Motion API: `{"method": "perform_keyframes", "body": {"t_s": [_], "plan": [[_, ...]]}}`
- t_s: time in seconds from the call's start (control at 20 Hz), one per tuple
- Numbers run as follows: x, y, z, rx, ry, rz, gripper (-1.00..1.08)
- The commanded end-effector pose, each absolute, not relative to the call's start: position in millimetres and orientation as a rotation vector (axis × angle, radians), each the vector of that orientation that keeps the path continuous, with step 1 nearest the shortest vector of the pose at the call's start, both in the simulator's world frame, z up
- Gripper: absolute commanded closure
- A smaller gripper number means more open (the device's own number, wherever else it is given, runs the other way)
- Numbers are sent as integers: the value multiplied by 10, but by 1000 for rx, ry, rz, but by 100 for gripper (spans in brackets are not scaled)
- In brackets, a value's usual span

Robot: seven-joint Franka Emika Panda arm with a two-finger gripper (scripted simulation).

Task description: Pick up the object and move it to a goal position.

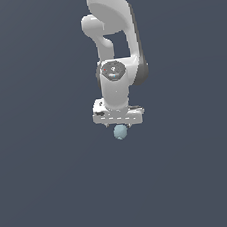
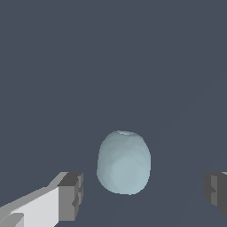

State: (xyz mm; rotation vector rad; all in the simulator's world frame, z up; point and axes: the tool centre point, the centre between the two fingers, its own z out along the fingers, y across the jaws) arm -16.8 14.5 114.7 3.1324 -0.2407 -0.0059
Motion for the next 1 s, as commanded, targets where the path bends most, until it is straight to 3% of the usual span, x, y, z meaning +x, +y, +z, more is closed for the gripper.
{"method": "perform_keyframes", "body": {"t_s": [0.0,0.95], "plan": [[-202,177,1053,3127,-301,-3,-92],[-273,229,687,3116,-396,-1,-92]]}}
